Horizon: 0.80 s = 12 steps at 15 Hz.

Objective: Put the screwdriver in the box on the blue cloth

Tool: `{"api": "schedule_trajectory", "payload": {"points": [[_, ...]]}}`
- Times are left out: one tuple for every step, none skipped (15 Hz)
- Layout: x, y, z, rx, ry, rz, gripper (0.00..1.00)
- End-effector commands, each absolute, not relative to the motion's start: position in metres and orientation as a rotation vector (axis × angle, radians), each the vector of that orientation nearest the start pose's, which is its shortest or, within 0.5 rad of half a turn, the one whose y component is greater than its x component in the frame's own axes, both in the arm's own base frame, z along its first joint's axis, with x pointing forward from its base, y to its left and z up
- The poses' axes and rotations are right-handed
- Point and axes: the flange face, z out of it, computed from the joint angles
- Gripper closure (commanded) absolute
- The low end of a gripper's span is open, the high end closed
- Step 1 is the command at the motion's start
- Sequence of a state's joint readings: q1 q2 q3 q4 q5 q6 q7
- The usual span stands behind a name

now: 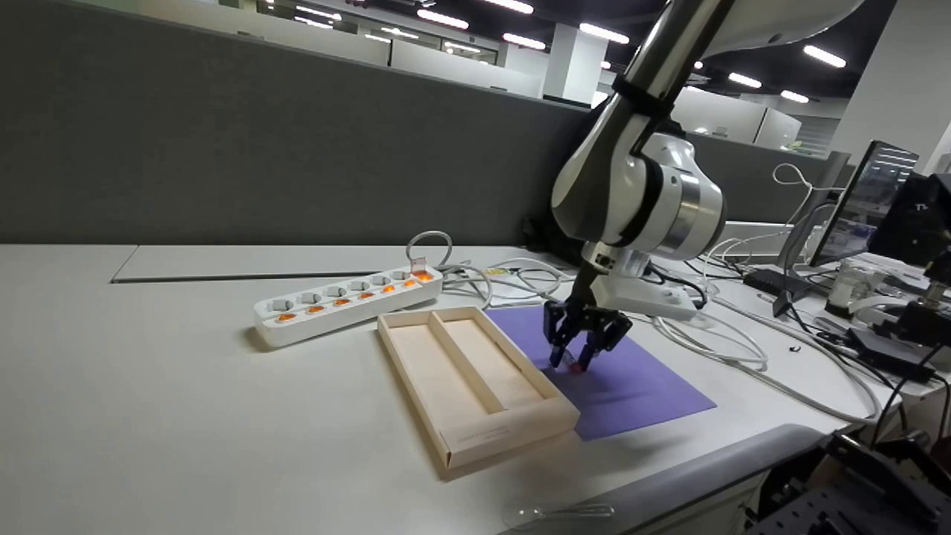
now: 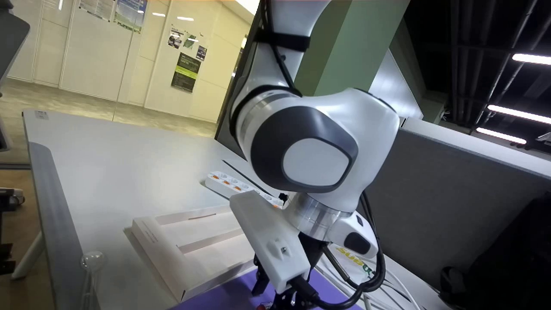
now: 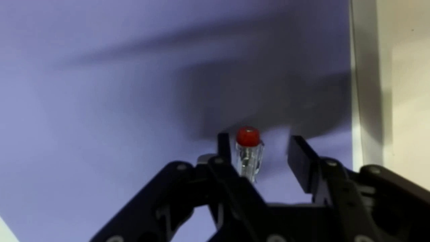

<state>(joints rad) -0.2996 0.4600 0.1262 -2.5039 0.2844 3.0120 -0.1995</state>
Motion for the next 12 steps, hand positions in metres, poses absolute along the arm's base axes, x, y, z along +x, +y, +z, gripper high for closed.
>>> {"api": "schedule_trajectory", "payload": {"points": [[0.446, -0.091, 0.125, -3.045, 0.375, -0.079, 0.20], [0.445, -0.090, 0.130, -3.058, 0.356, -0.087, 0.12], [0.445, -0.088, 0.136, -3.073, 0.330, -0.105, 0.07], [0.445, -0.086, 0.144, -3.091, 0.306, -0.124, 0.01], [0.445, -0.086, 0.151, -3.107, 0.293, -0.143, 0.00], [0.445, -0.084, 0.160, -3.124, 0.275, -0.169, 0.00], [0.446, -0.082, 0.167, -3.135, 0.258, -0.190, 0.00], [0.446, -0.080, 0.177, -3.144, 0.239, -0.209, 0.00], [0.446, -0.076, 0.185, -3.152, 0.212, -0.232, 0.00], [0.446, -0.073, 0.193, -3.159, 0.187, -0.254, 0.00], [0.446, -0.070, 0.200, -3.162, 0.167, -0.271, 0.00], [0.446, -0.068, 0.206, -3.164, 0.154, -0.278, 0.00]]}}
